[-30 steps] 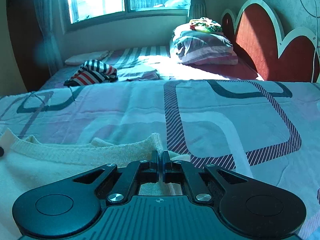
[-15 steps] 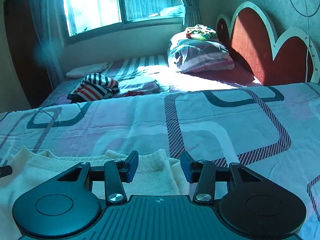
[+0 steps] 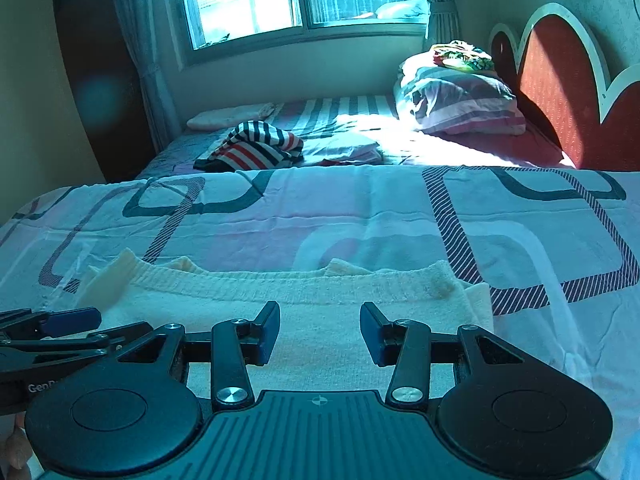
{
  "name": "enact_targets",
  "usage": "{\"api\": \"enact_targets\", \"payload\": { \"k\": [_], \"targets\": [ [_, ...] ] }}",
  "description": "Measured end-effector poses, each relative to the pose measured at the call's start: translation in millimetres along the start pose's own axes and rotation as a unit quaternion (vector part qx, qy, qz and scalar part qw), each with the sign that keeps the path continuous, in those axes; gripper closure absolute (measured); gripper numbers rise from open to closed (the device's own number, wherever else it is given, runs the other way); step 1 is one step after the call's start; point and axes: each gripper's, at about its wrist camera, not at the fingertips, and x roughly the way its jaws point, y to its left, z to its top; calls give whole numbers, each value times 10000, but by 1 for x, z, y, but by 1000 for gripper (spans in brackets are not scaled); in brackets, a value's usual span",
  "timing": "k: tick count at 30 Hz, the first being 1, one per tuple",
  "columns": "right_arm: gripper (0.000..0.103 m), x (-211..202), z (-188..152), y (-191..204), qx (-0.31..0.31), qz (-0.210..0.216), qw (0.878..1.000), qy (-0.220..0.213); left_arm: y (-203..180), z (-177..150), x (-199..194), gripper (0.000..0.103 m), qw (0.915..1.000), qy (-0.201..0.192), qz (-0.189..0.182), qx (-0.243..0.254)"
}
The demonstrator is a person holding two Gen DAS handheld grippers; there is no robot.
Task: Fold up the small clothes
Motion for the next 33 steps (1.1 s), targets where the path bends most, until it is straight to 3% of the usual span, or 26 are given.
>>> {"api": "enact_targets", "payload": {
  "k": [6,8,13,17,20,26,29,33],
  "targets": [
    [58,18,-10,2,-52,10,9996,289,0,-9,21,38,9996,261,107,10],
    [58,21,-22,-1,-178,-91,9990,407,3,-15,19,36,9996,174,124,162],
    [58,12,-36,-29,-191,-551,9980,251,31,-20,6,36,9994,170,308,38],
    [58,2,-38,-36,-256,-655,9972,248,45,-28,-6,36,9987,184,461,74],
    [58,-12,-37,-27,-97,-365,9991,187,39,-28,-22,40,9985,138,536,60],
    [57,-25,-48,21,-314,123,9993,135,10,-38,-38,38,9993,116,220,282],
    [57,-21,-58,34,-513,57,9984,244,5,-51,-31,37,9986,317,292,313],
    [58,-18,-70,21,-529,-181,9978,369,15,-61,-33,35,9985,377,284,263]
  ]
}}
